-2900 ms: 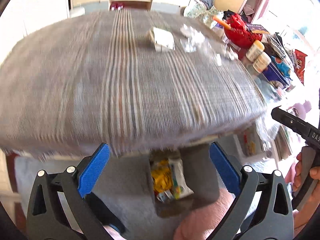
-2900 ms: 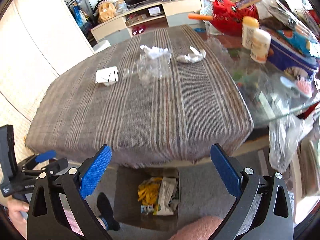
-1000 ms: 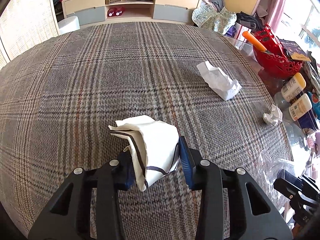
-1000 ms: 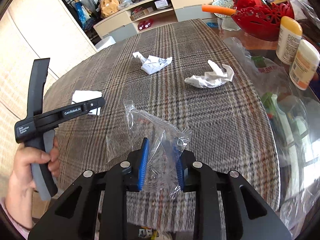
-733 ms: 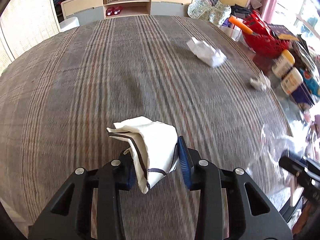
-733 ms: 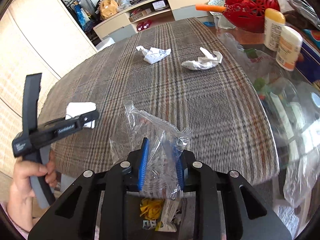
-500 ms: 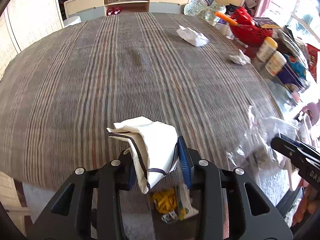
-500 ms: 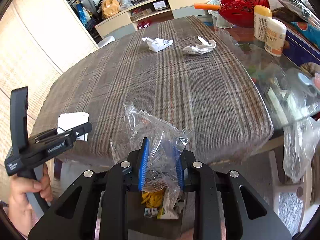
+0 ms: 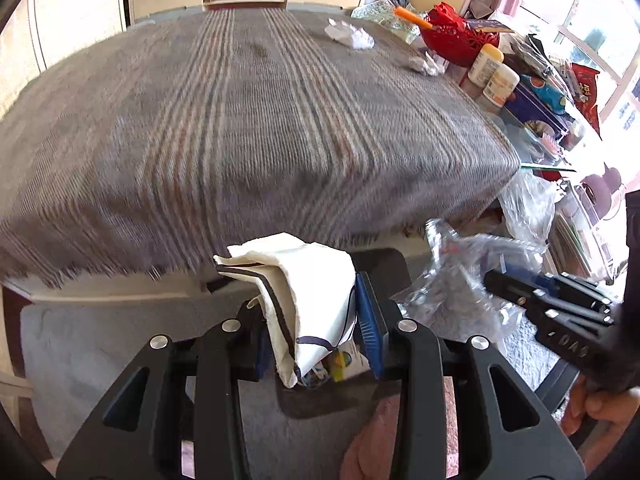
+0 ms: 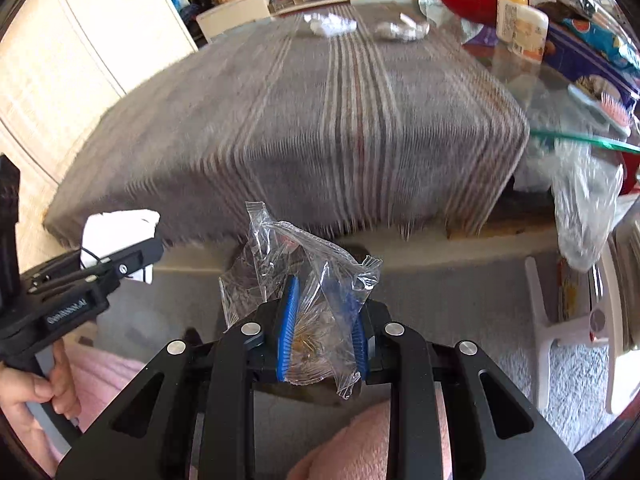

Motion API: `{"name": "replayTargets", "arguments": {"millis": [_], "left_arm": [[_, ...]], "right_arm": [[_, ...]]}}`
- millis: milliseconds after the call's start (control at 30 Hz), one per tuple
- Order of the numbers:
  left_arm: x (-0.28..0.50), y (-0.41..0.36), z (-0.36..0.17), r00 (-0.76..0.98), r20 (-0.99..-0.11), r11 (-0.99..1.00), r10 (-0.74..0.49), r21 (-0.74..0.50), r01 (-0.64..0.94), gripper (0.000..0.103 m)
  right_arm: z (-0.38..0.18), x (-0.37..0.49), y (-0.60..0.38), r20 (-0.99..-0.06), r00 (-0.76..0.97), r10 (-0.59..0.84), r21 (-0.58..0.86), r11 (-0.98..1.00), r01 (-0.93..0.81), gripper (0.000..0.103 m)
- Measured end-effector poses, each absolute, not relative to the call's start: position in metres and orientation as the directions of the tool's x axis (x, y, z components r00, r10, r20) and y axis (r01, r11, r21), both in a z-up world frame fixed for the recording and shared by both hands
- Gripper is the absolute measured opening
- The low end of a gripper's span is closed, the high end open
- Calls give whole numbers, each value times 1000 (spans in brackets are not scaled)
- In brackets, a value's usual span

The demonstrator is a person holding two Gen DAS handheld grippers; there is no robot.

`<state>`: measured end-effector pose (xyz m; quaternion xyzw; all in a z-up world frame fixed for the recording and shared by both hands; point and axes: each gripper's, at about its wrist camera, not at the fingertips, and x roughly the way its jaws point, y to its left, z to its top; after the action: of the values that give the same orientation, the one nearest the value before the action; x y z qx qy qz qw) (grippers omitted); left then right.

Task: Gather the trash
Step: 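Carry the bag and cup over the bin and open both grippers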

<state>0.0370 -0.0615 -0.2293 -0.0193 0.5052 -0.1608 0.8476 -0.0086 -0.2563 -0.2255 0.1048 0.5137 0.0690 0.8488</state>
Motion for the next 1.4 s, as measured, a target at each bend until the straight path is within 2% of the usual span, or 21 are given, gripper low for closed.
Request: {"name": "replayTargets", "arguments": {"millis": [267,367,533,767,800,833,900,933,967,1000,1067,1167,1267,1300,1333,1400], "left_arm": [[31,-70,-294,313,-882,928,-353,-286,240,35],[33,-67,-310,280,-891,927,-358,-304,221,35],[33,-68,-319,279,-897,929,-343,-281,239,35],[36,-73,-321,264,-895,923,-360,-301,239,36],[37,-74,-321,263,-895,923,-360,-301,238,36],[37,-74,-322,263,-895,923,-362,-303,237,37],[38,-72,-321,260,-893,921,-369,-312,234,46],[38,-71,-320,262,-892,922,-368,-313,229,51],[39,-70,-320,264,-892,923,-366,-312,225,61],[39,-68,-320,263,-891,922,-369,-315,226,64],[39,-64,-319,261,-888,919,-378,-326,221,66],[39,-56,-316,283,-887,926,-365,-316,205,79],[40,-50,-307,308,-881,931,-359,-313,190,87],[40,-48,-304,315,-879,932,-357,-312,186,93],[41,-46,-298,327,-877,935,-351,-307,180,95],[44,-43,-286,343,-885,948,-314,-272,167,95]], "right_arm": [[-290,-16,-230,-911,389,136,147,989,0,26],[-306,-21,-226,-909,379,176,186,982,-10,26],[-327,-19,-222,-930,323,175,187,982,6,26],[-326,-17,-218,-933,317,169,188,982,28,30],[-326,-16,-217,-934,317,165,184,982,32,33],[-325,-17,-217,-935,316,162,182,983,33,43],[-327,-17,-217,-934,316,163,182,983,30,55],[-327,-17,-216,-934,317,164,183,983,29,56],[-328,-18,-216,-935,314,166,184,983,28,57],[-328,-18,-216,-936,310,165,182,983,28,59],[-328,-18,-216,-939,307,154,170,985,24,63],[-327,-20,-216,-942,304,144,157,987,18,74],[-323,-20,-224,-940,312,138,155,987,31,82],[-321,-19,-228,-939,316,138,157,987,36,89],[-317,-19,-232,-936,324,138,160,986,42,95],[-308,-18,-242,-925,354,138,168,984,56,99]]}}
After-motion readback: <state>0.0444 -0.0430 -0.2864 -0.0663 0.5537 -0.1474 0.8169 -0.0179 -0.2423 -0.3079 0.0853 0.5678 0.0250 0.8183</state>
